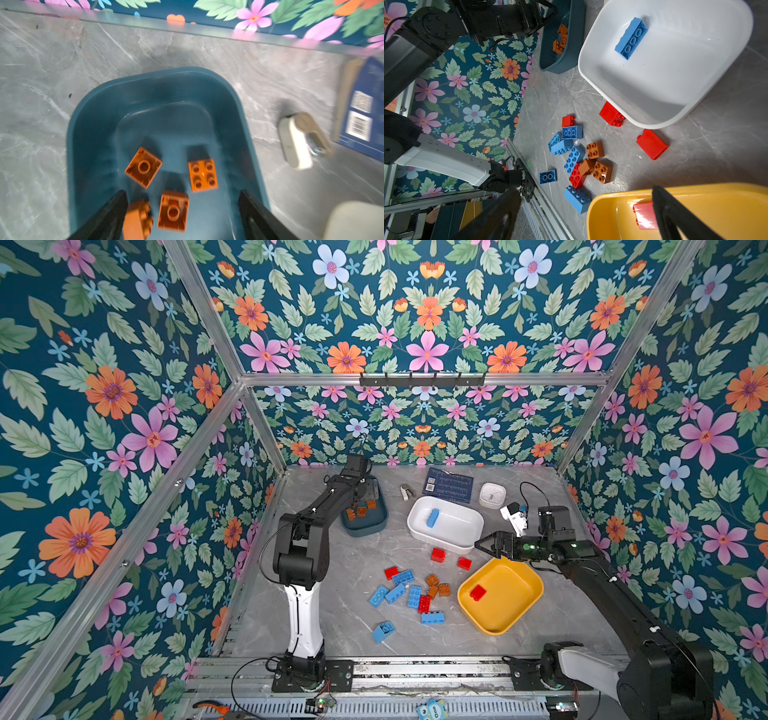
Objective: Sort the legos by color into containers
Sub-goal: 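Grasp the orange-brown brick and drop it into the teal tub with the left gripper, then move the left gripper to the pile and grasp a light blue brick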
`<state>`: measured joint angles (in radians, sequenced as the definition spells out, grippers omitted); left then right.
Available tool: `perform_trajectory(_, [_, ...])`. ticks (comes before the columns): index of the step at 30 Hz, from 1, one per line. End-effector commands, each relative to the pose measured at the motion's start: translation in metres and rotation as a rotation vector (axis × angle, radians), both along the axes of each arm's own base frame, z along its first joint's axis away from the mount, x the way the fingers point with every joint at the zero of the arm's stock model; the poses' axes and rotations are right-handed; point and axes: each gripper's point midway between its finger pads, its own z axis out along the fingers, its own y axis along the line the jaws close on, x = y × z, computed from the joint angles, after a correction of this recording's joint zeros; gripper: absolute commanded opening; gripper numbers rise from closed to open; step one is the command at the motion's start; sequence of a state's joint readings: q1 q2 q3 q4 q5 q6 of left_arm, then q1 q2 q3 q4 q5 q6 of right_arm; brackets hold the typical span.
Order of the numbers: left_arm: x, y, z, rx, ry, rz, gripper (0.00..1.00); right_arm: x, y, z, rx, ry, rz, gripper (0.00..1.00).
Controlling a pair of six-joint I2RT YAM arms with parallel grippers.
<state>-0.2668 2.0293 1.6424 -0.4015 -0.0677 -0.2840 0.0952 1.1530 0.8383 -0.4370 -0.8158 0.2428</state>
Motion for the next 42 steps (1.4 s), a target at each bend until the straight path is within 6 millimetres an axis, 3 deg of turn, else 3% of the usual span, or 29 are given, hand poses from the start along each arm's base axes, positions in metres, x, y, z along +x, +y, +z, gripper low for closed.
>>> perform_trajectory(1, [-0.033, -0.011, 0.007, -0.036, 0.05, -0.037, 0.86, 0.0, 0.003, 0.007, 0.021, -0.014, 0.013, 0.99])
perform_trajectory(7, [-0.113, -0.03, 0.012, -0.022, 0.09, -0.103, 0.86, -0.002, 0.004, 0.008, 0.026, -0.014, 0.024, 0.99])
perform_trajectory(11, [-0.17, -0.045, 0.004, 0.015, 0.137, -0.17, 0.86, -0.004, 0.004, 0.006, 0.028, -0.009, 0.028, 0.99])
perform_trajectory(15, [-0.221, -0.035, -0.015, 0.074, 0.23, -0.18, 0.81, -0.006, 0.005, 0.005, 0.032, -0.008, 0.032, 0.99])
perform_trajectory(20, [-0.268, -0.031, -0.026, 0.043, 0.285, -0.186, 0.73, -0.011, 0.004, 0.001, 0.033, -0.003, 0.03, 0.99])
perform_trajectory(24, [-0.302, -0.037, -0.051, 0.03, 0.35, -0.196, 0.68, -0.012, 0.004, -0.001, 0.038, -0.001, 0.029, 0.99])
perform_trajectory(29, [-0.325, -0.036, -0.076, 0.056, 0.404, -0.198, 0.62, -0.015, 0.005, -0.002, 0.041, 0.003, 0.033, 0.99])
perform_trajectory(35, [-0.343, -0.039, -0.092, 0.062, 0.442, -0.222, 0.58, -0.017, 0.004, -0.006, 0.038, 0.012, 0.032, 0.99])
perform_trajectory(42, [-0.338, -0.036, -0.101, 0.122, 0.432, -0.225, 0.55, -0.015, 0.004, -0.007, 0.038, 0.015, 0.03, 0.99])
